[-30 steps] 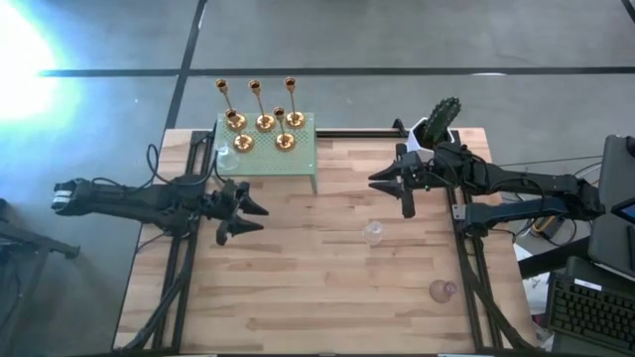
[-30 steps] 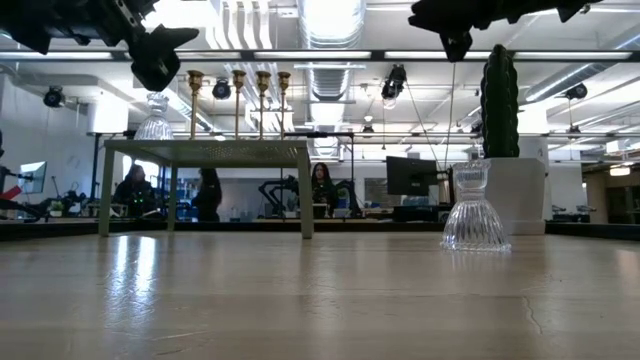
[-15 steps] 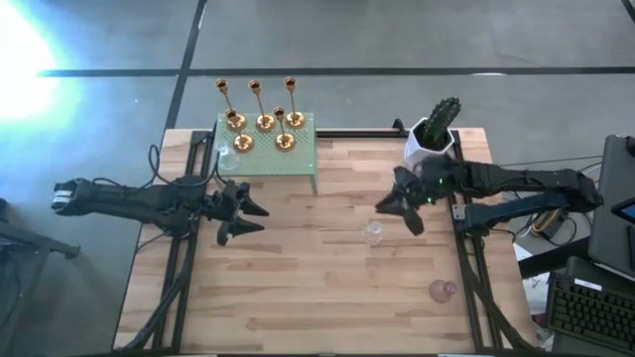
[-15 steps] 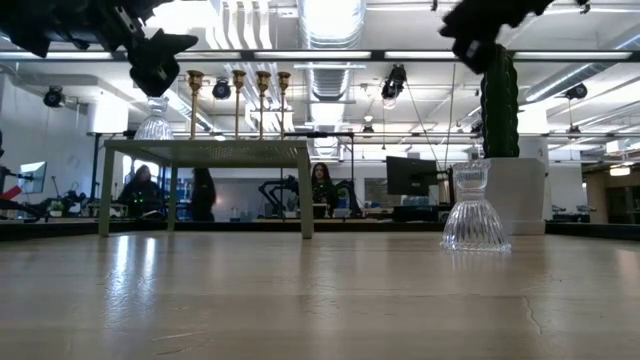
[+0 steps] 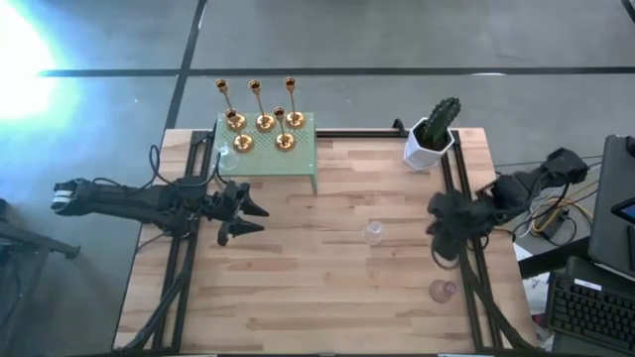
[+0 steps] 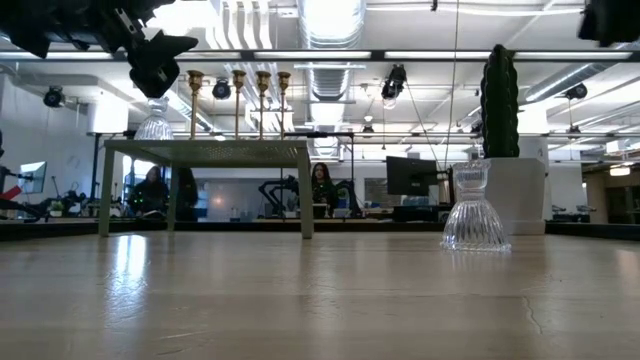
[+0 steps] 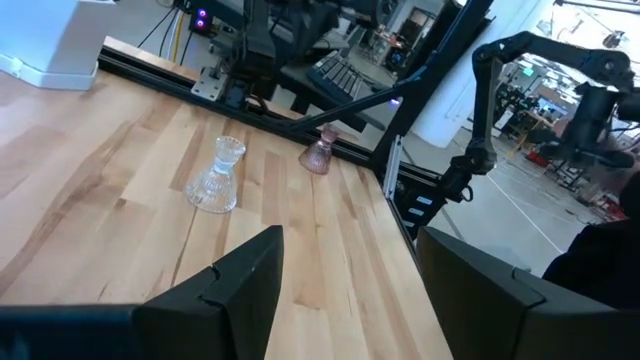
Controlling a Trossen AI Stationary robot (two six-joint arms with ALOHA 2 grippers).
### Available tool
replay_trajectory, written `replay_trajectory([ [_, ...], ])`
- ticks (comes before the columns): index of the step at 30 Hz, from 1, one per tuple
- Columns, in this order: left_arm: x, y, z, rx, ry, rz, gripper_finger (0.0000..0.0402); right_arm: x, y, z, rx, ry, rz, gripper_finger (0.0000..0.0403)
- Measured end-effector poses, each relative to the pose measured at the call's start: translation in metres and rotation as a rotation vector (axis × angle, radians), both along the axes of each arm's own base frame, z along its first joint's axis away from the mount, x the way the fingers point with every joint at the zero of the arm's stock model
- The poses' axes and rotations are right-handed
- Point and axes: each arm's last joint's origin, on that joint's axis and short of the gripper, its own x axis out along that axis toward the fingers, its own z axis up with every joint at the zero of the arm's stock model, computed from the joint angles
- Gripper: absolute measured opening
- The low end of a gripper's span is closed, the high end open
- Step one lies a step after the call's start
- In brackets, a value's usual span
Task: Pick & Place candle stick holders
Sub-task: Put the purple glass candle holder on the shelf
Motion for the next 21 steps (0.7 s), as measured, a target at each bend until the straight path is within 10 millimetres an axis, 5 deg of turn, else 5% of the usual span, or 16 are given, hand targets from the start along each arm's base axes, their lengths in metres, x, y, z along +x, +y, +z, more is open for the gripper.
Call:
replay_trajectory([
  [11, 0.000, 0.000, 0.000, 0.001, 0.002, 0.005, 0.0234, -0.023, 0.029, -0.044, 0.145, 0.265, 0.005, 0.0034],
  [21, 0.002, 0.001, -0.002, 0.009, 0.010, 0.021, 0.0234, -0.036, 0.042, -0.054, 0.190, 0.324, -0.092, 0.0034],
])
